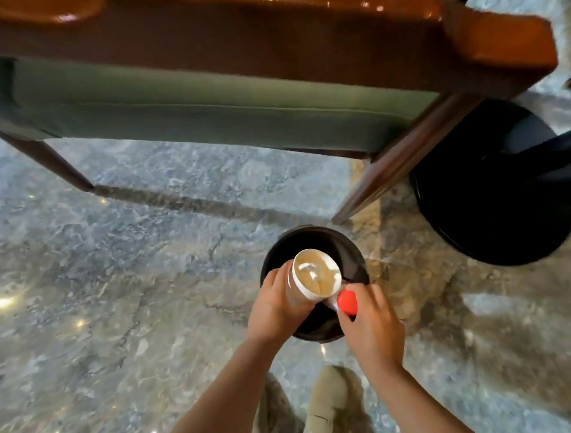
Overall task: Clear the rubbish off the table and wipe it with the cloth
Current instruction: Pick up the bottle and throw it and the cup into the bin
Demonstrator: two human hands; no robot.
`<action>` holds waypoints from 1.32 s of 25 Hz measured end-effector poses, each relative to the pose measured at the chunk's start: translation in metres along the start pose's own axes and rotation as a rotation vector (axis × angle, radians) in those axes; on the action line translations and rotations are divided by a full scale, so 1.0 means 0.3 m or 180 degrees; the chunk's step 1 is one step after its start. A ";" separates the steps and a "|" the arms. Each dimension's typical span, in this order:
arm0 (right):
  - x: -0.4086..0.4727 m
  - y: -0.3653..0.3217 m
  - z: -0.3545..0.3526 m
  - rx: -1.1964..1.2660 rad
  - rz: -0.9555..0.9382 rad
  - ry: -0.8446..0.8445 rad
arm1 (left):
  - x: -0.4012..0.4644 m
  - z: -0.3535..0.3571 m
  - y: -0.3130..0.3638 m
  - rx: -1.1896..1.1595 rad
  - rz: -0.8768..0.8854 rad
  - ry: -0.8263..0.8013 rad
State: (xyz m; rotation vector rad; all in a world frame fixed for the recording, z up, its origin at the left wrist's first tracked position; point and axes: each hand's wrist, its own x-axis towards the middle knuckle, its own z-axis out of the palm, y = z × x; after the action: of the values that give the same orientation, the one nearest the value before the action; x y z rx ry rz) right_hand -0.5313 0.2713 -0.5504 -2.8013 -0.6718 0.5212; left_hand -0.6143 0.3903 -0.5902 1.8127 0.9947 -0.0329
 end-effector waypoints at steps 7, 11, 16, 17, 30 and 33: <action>0.013 0.054 0.045 -0.0288 0.0110 -0.0305 | -0.008 0.075 0.001 0.0417 -0.0425 -0.0326; -0.007 0.006 -0.063 -0.0406 -0.0037 -0.0335 | -0.066 -0.026 0.076 0.0780 -0.0462 -0.0485; -0.084 -0.160 -0.380 -0.0300 -0.0330 -0.0252 | -0.187 -0.309 0.361 0.1463 -0.0330 -0.0640; -0.116 -0.211 -0.462 -0.0320 -0.0389 -0.0287 | -0.223 -0.378 0.441 0.1623 -0.0247 -0.0713; -0.492 -0.552 -1.557 -0.0488 -0.1034 0.0559 | -0.772 -0.962 1.400 0.2690 0.1425 0.0205; -0.519 -0.478 -1.690 -0.0560 -0.1006 0.0841 | -0.811 -0.920 1.549 0.2805 0.1766 0.0461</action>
State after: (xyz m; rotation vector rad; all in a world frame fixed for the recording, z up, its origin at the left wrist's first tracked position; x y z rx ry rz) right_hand -0.5224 0.2608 -0.0012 -2.7669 -1.1166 0.0336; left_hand -0.5895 0.3951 0.0020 2.8874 0.5546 0.0056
